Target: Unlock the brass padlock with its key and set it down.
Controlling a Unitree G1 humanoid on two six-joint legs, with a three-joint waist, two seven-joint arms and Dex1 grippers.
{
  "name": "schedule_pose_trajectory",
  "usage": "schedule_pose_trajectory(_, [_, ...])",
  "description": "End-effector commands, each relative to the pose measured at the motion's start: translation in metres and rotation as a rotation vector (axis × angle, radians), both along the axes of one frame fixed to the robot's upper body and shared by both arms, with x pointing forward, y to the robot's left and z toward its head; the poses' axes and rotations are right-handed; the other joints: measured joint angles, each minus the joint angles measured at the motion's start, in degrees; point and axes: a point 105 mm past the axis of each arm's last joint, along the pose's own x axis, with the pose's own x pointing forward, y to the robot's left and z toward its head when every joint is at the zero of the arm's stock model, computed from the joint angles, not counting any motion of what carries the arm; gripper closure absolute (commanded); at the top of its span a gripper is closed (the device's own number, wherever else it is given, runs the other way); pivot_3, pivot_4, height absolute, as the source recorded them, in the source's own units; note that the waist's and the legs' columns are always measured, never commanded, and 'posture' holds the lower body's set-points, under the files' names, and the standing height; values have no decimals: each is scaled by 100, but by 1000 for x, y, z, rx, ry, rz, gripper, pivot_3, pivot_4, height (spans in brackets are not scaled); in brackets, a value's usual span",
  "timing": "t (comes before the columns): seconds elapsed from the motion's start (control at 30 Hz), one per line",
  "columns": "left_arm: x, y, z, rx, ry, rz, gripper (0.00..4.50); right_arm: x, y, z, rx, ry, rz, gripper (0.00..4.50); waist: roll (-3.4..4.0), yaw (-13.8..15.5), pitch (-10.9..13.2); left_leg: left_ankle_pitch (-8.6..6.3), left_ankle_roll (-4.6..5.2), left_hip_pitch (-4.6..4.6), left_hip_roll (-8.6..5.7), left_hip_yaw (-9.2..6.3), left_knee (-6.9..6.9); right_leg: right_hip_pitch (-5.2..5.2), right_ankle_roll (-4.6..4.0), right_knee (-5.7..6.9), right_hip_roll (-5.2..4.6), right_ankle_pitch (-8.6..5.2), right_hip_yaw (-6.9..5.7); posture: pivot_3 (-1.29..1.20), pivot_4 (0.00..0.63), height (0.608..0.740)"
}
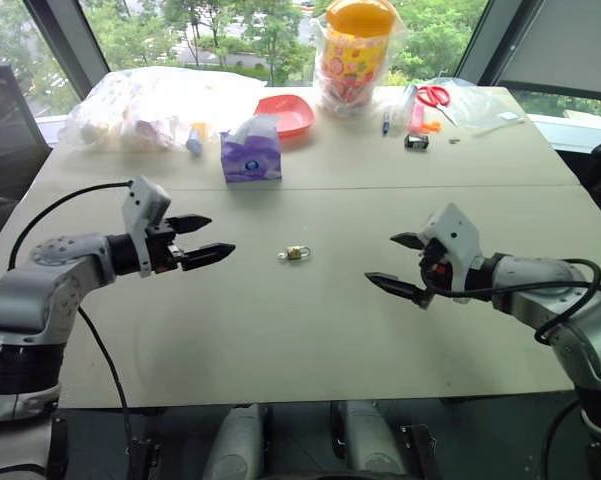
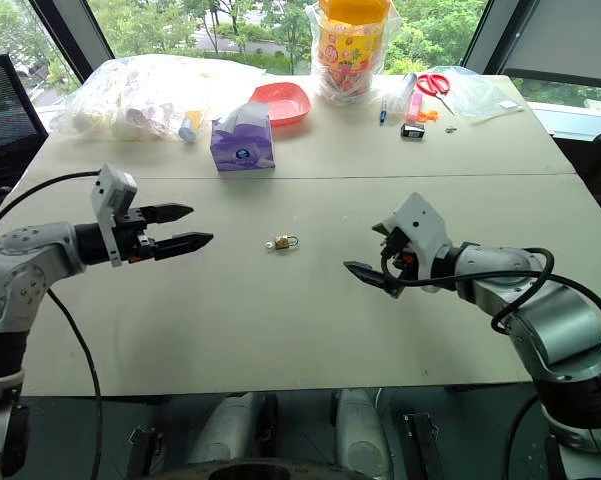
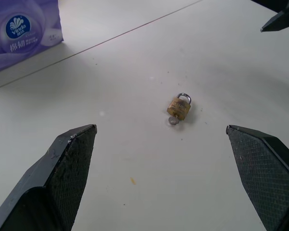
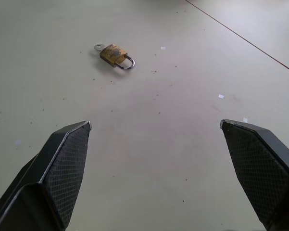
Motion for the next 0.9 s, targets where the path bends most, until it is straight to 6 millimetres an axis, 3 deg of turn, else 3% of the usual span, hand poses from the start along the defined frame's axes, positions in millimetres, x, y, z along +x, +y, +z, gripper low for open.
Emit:
schedule_pose_trajectory(0.03, [9, 3, 9, 92, -63, -39, 14, 10, 11, 16, -76, -70, 107, 0, 0, -18, 0, 0, 0, 1, 0, 1, 1, 0, 0, 2, 1, 0, 0, 0, 150, 740])
schedule_pose_trajectory(0.13, [7, 4, 2, 200, -39, -149, 14, 25, 31, 21, -125, -73, 229, 0, 1, -56, 1, 0, 0, 5, 4, 8, 2, -4, -3, 4, 13, 2, 6, 0, 150, 740])
schedule_pose_trajectory(0.3, [7, 4, 3, 284, -42, -235, 14, 46, 57, 10, -210, -52, 379, 0, 1, -33, 1, 0, 0, -1, 8, 7, -6, -13, -1, 10, 21, 2, 3, 0, 150, 740])
schedule_pose_trajectory(0.43, [6, -7, 4, 258, -70, -248, 14, 66, 75, -14, -298, -3, 465, 0, 1, -18, 1, 0, 1, -8, 3, 15, -4, -19, 1, 16, 15, 4, 5, 0, 150, 740])
schedule_pose_trajectory(0.57, [1, -17, -4, 208, -70, -227, 14, 84, 94, -18, -333, -7, 508, 0, 2, -39, 3, 0, 1, -10, 0, 14, -2, -20, 19, 22, 13, 14, 6, 0, 150, 740])
schedule_pose_trajectory(0.9, [-13, -26, -18, 149, -47, -172, 14, 97, 115, -30, -402, 20, 603, 0, 4, -57, 4, 3, -4, -6, 5, 4, -2, -25, 22, 39, 17, 17, 1, 0, 150, 740])
